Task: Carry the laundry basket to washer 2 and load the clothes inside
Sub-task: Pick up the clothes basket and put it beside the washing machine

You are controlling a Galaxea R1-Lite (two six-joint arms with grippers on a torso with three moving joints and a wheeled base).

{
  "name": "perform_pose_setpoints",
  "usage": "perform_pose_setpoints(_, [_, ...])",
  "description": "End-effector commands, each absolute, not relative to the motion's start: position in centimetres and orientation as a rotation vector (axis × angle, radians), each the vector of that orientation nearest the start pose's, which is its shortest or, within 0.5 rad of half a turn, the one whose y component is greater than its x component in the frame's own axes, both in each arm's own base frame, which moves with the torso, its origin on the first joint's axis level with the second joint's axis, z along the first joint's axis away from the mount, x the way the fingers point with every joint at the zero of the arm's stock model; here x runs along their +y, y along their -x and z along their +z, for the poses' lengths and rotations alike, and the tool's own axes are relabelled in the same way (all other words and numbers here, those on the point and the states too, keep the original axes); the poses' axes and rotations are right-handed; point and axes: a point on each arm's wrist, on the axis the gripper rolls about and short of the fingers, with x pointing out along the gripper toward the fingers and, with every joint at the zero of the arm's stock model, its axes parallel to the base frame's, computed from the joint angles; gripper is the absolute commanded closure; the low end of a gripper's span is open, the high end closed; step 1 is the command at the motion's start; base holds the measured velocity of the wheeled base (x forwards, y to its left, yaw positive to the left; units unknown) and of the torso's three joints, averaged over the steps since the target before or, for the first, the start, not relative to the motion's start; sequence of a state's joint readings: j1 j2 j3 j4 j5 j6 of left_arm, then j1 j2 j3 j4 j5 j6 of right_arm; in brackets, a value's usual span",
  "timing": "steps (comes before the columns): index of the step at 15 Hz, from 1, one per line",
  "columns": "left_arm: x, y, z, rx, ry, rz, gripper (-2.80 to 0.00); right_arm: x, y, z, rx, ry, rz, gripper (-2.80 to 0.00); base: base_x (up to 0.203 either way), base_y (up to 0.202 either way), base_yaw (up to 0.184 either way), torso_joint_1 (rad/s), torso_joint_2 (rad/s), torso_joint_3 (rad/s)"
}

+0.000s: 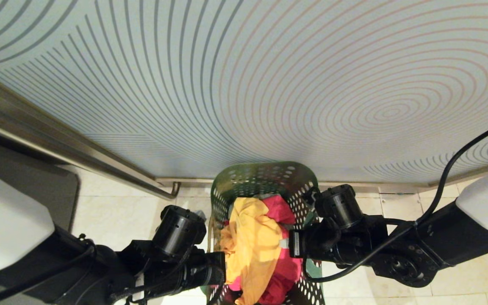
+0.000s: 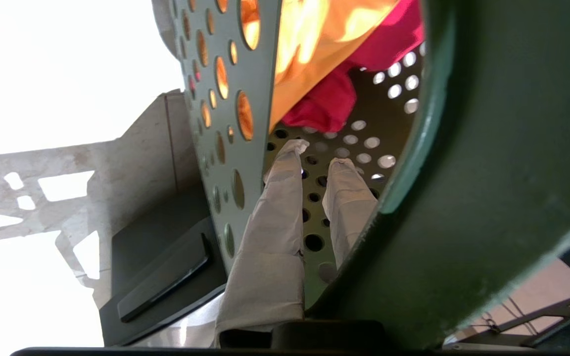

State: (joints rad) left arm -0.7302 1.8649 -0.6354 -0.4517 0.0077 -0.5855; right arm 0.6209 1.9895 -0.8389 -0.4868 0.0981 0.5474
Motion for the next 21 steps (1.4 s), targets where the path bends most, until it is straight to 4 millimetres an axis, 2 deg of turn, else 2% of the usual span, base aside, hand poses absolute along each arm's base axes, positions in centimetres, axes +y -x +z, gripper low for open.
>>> perform_pose_setpoints(1, [-19.4, -21.5, 8.4, 0.878, 0.261, -0.457, 0.00, 20.1, -27.3, 9.6, 0.785, -0.342, 0.500, 0.00, 0.000, 0.000, 0.000, 0.000, 0.00, 0.000])
perform_pose_setpoints(5, [-19.7, -21.7, 8.5, 0.848, 0.238, -0.411, 0.00, 19.7, -26.7, 10.6, 0.779, -0.338, 0.496, 0.00, 0.000, 0.000, 0.000, 0.000, 0.00, 0.000])
perform_pose_setpoints(13, [-20.2, -20.7, 8.3, 0.860, 0.227, -0.438, 0.00, 19.8, -26.4, 10.6, 0.779, -0.331, 0.490, 0.00, 0.000, 0.000, 0.000, 0.001, 0.00, 0.063])
perform_pose_setpoints(17, [-20.1, -20.3, 9.0, 0.843, 0.232, -0.450, 0.00, 19.7, -26.0, 11.2, 0.768, -0.330, 0.498, 0.00, 0.000, 0.000, 0.000, 0.002, 0.00, 0.201])
perform_pose_setpoints(21, [-20.1, -19.3, 10.3, 0.813, 0.241, -0.490, 0.00, 19.2, -24.6, 12.7, 0.759, -0.327, 0.505, 0.00, 0.000, 0.000, 0.000, 0.002, 0.00, 0.207])
